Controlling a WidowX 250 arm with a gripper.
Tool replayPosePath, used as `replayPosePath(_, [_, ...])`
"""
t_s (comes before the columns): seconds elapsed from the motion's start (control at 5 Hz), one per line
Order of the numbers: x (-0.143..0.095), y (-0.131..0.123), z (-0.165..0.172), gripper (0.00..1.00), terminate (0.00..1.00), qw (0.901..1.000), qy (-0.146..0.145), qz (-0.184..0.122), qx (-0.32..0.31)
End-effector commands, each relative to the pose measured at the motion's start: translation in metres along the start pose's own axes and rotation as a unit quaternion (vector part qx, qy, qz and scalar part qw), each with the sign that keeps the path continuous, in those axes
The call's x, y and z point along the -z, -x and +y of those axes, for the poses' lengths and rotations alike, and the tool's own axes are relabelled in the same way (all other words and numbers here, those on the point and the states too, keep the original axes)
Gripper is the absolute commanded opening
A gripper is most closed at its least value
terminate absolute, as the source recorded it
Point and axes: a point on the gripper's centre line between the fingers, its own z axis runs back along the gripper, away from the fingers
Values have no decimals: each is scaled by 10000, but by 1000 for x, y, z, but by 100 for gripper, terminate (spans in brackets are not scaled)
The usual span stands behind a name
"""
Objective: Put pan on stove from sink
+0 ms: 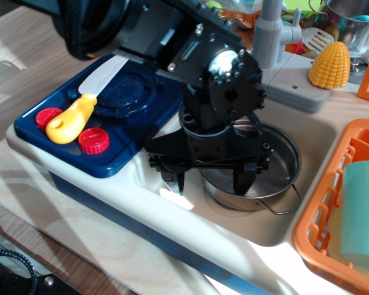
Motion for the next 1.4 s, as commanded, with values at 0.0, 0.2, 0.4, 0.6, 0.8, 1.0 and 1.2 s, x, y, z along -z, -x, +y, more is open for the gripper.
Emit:
replayPosePath(0.0, [6,-1,-2,0,0,10000,87,34,21])
replayPosePath(0.2, [2,1,-3,0,0,10000,0,69,15])
replayPosePath(0.4, [-2,0,-2,0,0,9999,-64,119,20])
replayPosePath(0.6, [-17,-6,-2,0,0,9996,-254,95,-53])
replayPosePath(0.8, [-48,-22,1,0,0,9981,-608,-46,1])
replayPosePath(1.0, [-73,-37,12,0,0,9960,-861,-254,40])
replayPosePath(1.2, [-92,-55,26,0,0,9942,-904,-591,-19])
